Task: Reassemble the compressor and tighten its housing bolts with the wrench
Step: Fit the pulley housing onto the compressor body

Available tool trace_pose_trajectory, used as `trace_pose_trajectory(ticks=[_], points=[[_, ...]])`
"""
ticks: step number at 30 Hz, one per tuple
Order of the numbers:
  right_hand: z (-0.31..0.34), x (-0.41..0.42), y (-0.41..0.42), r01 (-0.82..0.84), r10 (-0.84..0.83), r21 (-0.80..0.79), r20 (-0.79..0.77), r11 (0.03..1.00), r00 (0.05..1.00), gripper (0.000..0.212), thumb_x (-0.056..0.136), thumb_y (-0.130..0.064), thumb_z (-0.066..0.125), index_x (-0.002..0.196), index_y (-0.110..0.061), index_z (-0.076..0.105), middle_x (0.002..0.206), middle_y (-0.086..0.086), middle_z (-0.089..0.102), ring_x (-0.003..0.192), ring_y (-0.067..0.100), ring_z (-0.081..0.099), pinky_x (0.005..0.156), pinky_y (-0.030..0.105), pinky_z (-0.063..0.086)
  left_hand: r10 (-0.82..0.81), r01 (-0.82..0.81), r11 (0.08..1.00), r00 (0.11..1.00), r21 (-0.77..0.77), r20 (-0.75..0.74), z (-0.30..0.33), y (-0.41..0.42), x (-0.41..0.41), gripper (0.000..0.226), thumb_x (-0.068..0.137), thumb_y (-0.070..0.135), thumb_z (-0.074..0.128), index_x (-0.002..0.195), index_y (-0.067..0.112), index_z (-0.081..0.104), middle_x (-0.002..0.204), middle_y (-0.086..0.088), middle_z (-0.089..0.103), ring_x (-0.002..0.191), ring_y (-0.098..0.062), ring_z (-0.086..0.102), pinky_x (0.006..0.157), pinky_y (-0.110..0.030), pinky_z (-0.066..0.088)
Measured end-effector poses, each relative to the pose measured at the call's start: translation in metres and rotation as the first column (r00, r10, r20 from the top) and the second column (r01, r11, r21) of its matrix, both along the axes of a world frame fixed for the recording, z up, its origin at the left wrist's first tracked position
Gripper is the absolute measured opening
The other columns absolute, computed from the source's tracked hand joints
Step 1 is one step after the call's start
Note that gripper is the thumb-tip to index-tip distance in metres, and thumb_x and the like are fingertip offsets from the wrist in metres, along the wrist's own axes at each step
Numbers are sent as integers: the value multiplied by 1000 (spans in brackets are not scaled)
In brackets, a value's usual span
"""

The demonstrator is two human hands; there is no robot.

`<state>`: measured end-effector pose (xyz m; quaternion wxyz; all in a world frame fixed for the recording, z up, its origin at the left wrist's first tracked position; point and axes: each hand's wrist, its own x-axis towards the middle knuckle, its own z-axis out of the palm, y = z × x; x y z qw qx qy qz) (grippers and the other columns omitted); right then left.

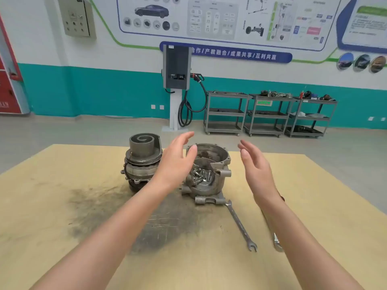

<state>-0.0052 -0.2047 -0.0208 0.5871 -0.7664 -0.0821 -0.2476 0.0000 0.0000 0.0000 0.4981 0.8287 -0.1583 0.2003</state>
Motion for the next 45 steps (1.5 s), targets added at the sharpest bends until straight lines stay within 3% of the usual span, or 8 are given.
trace_pose_trajectory(ticks=[7,12,16,18,22,35,40,45], points=[[-15,54,37,43,5,165,-280,985,960,51,104,-31,43,151,-15,31,154,3,37,137,17,39,105,27,35,137,-121,989,971,90,-196,-29,-24,53,51,107,27,40,154,12,28,159,-4,33,147,-19,29,118,-32,22],[-21,64,43,90,-23,193,-325,977,945,51,102,-17,40,152,-15,30,153,2,38,123,13,45,95,25,36,131,-153,987,945,-51,-300,-33,-31,54,51,104,15,36,154,17,27,146,-14,50,129,-43,50,107,-54,42],[-20,65,38,66,-25,108,-349,992,937,54,99,-11,33,152,-14,27,151,5,40,118,10,42,100,27,37,149,-158,987,936,-2,-318,-33,-32,51,56,100,11,37,155,17,26,138,-19,56,123,-42,54,103,-54,44],[-19,65,37,51,-2,121,-374,991,927,54,99,-10,31,152,-15,26,150,7,41,126,16,45,110,37,39,159,-165,986,932,9,-325,-33,-32,50,57,100,11,38,155,17,26,136,-21,57,122,-43,54,103,-53,44],[-19,61,37,25,47,168,-410,985,911,55,98,-9,29,152,-18,26,146,9,45,130,27,49,108,49,42,164,-167,986,932,17,-324,-34,-30,42,58,99,12,38,155,18,25,135,-23,57,121,-44,54,101,-54,45],[-26,21,27,-4,82,197,-393,980,916,54,96,-6,32,147,-24,37,139,5,51,125,28,53,107,50,44,221,-228,974,944,0,-245,-41,-39,-9,61,99,12,39,156,19,22,153,-9,42,135,-25,41,107,-33,31],[-30,3,19,-3,74,192,-363,981,929,54,95,-7,34,147,-24,38,140,2,52,127,25,52,109,50,42,197,-216,975,951,-57,-236,-46,-46,-23,61,99,11,38,156,22,20,147,-10,49,128,-27,50,109,-44,38],[-29,-1,17,-17,78,176,-349,984,934,52,97,-7,34,146,-23,39,142,2,51,129,23,51,110,49,41,112,-122,992,970,-34,-214,-45,-42,-32,61,105,21,39,159,24,9,152,-14,42,138,-34,41,115,-49,34]])
